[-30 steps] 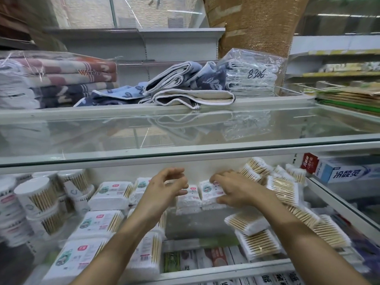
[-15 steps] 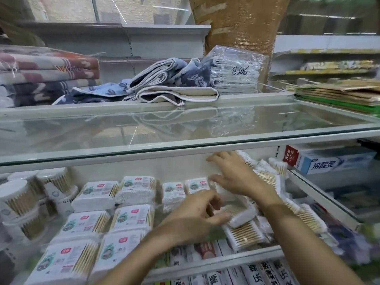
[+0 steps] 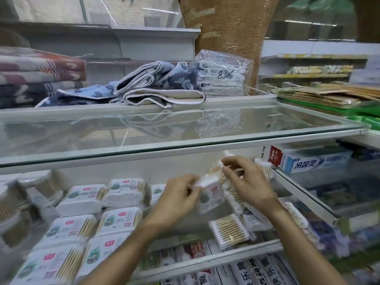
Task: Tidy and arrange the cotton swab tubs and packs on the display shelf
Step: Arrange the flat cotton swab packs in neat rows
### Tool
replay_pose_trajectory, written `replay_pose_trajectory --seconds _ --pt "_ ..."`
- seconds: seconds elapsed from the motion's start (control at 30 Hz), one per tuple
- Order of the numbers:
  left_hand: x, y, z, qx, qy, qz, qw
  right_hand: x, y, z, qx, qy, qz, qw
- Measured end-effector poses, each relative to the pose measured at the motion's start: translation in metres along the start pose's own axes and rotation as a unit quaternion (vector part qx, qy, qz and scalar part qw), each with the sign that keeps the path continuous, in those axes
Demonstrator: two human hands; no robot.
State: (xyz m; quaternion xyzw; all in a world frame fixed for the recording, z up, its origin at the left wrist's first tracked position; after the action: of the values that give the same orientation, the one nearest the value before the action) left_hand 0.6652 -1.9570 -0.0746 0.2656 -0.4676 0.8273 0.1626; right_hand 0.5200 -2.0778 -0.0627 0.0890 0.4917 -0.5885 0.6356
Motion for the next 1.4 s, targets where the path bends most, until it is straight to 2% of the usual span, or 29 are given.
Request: replay_pose_trajectory --seconds 0.07,0.13,0.2,0.4,0.5,0.57,0.63,0.73,0.83,0.93,1.07,1.23,1.4 --pt "-0.023 -0.02 -0.001 0.024 -0.073 -0.106 0.991 0.002 0.012 -0.002 -0.03 0.021 0.063 0.997" --pt "-0.037 -0.033 -0.008 0.037 -0.133 -0.224 0.965 0.003 0.029 -0.002 -0.07 0.047 0.138 0.987" --pt "-0.042 -0.045 -0.016 0.059 -0.161 -0.293 0.941 0.0 0.045 -0.003 -0.101 0.059 0.17 0.978" --pt "-0.047 -0.061 -0.032 0.082 -0.176 -0.294 0.936 -0.01 0.076 -0.001 -0.143 0.046 0.183 0.972" --pt "-0.053 -0.069 -0.036 0.08 -0.171 -0.261 0.947 -0.022 0.078 -0.004 -0.17 0.017 0.159 0.972" --pt "-0.057 -0.075 -0.037 0.066 -0.171 -0.236 0.954 -0.038 0.077 -0.009 -0.198 -0.071 0.063 0.976" --pt "-0.062 -0.079 -0.037 0.026 -0.174 -0.204 0.963 -0.051 0.084 -0.017 -0.237 -0.173 -0.04 0.955" --pt "-0.066 -0.079 -0.039 -0.026 -0.172 -0.186 0.967 -0.058 0.099 -0.026 -0.263 -0.228 -0.114 0.931" --pt "-0.067 -0.079 -0.045 -0.046 -0.165 -0.126 0.977 -0.064 0.106 -0.033 -0.276 -0.223 -0.114 0.928" --pt "-0.062 -0.074 -0.053 -0.102 -0.121 0.034 0.987 -0.058 0.117 -0.04 -0.318 -0.17 -0.149 0.921" --pt "-0.06 -0.051 -0.064 -0.196 -0.1 0.162 0.962 -0.047 0.132 -0.048 -0.356 -0.134 -0.204 0.902" --pt "-0.063 -0.035 -0.071 -0.213 -0.118 0.248 0.938 -0.037 0.146 -0.056 -0.388 -0.115 -0.21 0.89" --pt "-0.067 -0.033 -0.066 -0.181 -0.087 0.289 0.936 -0.028 0.155 -0.052 -0.357 -0.133 -0.218 0.898"
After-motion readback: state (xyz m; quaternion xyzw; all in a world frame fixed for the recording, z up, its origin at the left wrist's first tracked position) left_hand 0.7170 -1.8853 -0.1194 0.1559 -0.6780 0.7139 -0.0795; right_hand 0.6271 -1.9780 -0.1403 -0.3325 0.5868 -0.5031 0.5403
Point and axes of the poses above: each hand's wrist, its own z-axis towards the middle knuckle, its own y-axis out of the palm, x = y × z, the point moved 7 cm from there along z, towards the middle knuckle
